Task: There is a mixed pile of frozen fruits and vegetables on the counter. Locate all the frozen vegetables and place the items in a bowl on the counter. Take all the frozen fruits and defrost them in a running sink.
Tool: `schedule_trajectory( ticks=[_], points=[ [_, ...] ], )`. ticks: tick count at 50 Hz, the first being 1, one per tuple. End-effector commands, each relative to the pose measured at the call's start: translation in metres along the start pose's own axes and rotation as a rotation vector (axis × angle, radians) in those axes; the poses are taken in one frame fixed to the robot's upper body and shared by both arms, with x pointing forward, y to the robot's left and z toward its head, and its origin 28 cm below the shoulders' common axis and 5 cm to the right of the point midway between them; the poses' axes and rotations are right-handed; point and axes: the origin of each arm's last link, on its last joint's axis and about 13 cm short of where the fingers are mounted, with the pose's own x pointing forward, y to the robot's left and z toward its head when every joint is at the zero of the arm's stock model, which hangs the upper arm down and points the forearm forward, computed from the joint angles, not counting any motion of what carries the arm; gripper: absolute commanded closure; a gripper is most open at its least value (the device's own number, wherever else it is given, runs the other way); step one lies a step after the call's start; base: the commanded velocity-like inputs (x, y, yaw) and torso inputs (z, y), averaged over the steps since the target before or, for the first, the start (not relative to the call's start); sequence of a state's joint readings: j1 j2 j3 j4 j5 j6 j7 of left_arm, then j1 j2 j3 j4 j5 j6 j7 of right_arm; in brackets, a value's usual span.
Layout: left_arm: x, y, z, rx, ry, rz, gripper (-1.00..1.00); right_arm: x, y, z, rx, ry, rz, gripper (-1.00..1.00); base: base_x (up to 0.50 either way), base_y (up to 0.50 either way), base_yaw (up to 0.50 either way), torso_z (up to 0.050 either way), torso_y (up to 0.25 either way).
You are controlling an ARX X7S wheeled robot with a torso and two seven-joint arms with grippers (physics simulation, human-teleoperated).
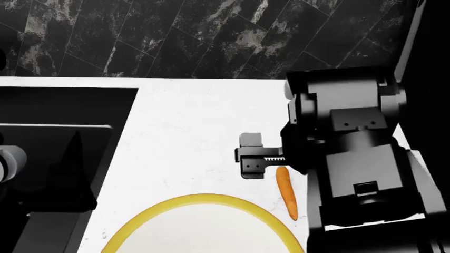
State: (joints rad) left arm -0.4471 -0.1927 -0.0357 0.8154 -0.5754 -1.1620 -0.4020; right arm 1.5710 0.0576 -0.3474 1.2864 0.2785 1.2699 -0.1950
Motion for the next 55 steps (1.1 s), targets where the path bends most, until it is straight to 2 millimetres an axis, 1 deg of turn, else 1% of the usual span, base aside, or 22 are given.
schedule_trajectory(
  ticks=[1,6,18,21,22,23,26,35,37,41,42,43,44,47,48,49,50,51,52,53,55],
  points=[
    [0.001,0.005,-0.002,-0.033,-0.014,0.005,-1.0,0.013,0.002,-0.01,0.005,0.05,0.043,-1.0,0.0,0.0,0.0,0.0,0.0],
    [0.0,0.006,-0.004,-0.029,-0.013,0.008,-1.0,0.021,0.0,-0.017,0.019,0.063,0.042,-1.0,0.0,0.0,0.0,0.0,0.0],
    [0.004,0.003,-0.011,-0.014,0.003,0.007,-1.0,0.028,-0.001,-0.024,0.049,0.082,0.051,-1.0,0.0,0.0,0.0,0.0,0.0],
    [0.005,0.002,-0.012,-0.012,0.006,0.006,-1.0,0.029,-0.001,-0.024,0.048,0.081,0.059,-1.0,0.0,0.0,0.0,0.0,0.0],
    [0.006,0.001,-0.012,-0.012,0.006,0.005,-1.0,0.028,-0.001,-0.022,0.02,0.068,0.056,-1.0,0.0,0.0,0.0,0.0,0.0],
    [0.007,0.0,-0.012,-0.01,0.007,0.005,-1.0,0.028,-0.001,-0.022,0.008,0.072,0.049,1.0,0.0,0.0,0.0,0.0,0.0],
    [0.012,-0.003,-0.012,-0.009,0.004,0.007,-1.0,0.026,-0.001,-0.019,-0.011,0.05,0.046,1.0,0.0,0.0,0.0,0.0,0.0],
    [0.005,0.003,-0.01,-0.012,0.0,0.007,-1.0,0.019,0.0,-0.009,-0.049,0.001,0.038,1.0,0.0,0.0,0.0,0.0,0.0],
    [0.003,0.004,-0.009,-0.015,-0.002,0.008,-1.0,0.013,0.001,-0.004,-0.055,-0.022,0.038,1.0,0.0,0.0,0.0,0.0,0.0],
    [0.002,0.004,-0.006,-0.014,-0.001,0.006,-1.0,-0.004,0.003,0.012,-0.108,-0.09,0.026,1.0,0.0,0.0,0.0,0.0,0.0],
    [0.002,0.004,-0.006,-0.014,-0.001,0.006,-1.0,-0.004,0.003,0.012,-0.108,-0.09,0.026,1.0,0.0,0.0,0.0,0.0,0.0],
    [0.002,0.004,-0.005,-0.014,-0.004,0.008,-1.0,-0.013,0.006,0.02,-0.127,-0.13,0.039,1.0,0.0,0.0,0.0,0.0,0.0],
    [0.002,0.005,-0.004,-0.016,-0.005,0.01,-1.0,-0.017,0.009,0.023,-0.148,-0.144,0.043,1.0,0.0,0.0,0.0,0.0,0.0],
    [0.002,0.006,-0.005,-0.017,-0.005,0.013,-1.0,-0.026,0.014,0.019,-0.171,-0.164,0.056,1.0,0.0,0.0,0.0,0.0,0.0],
    [0.001,0.007,-0.008,-0.016,-0.004,0.013,-1.0,-0.032,0.018,0.018,-0.189,-0.184,0.068,1.0,0.0,0.0,0.0,0.0,0.0],
    [0.001,0.007,-0.008,-0.016,-0.004,0.013,-1.0,-0.033,0.019,0.017,-0.189,-0.184,0.068,1.0,0.0,0.0,0.0,0.0,0.0],
    [0.002,0.006,-0.004,-0.015,-0.006,0.012,-1.0,-0.036,0.023,0.008,-0.197,-0.166,0.081,1.0,0.0,0.0,0.0,0.0,0.0],
    [0.002,0.006,-0.004,-0.015,-0.006,0.012,-1.0,-0.046,0.027,0.01,-0.227,-0.23,0.085,1.0,0.0,0.0,0.0,0.0,0.0],
    [0.001,0.006,-0.004,-0.016,-0.007,0.012,-1.0,-0.049,0.03,0.009,-0.241,-0.242,0.099,1.0,0.0,0.0,0.0,0.0,0.0],
    [0.001,0.006,-0.004,-0.017,-0.007,0.012,-1.0,-0.051,0.031,0.008,-0.251,-0.257,0.096,1.0,0.0,0.0,0.0,0.0,0.0],
    [0.001,0.006,-0.004,-0.017,-0.007,0.012,-1.0,-0.059,0.017,0.004,-0.245,-0.284,-0.027,1.0,0.0,0.0,0.0,0.0,0.0]
  ],
)
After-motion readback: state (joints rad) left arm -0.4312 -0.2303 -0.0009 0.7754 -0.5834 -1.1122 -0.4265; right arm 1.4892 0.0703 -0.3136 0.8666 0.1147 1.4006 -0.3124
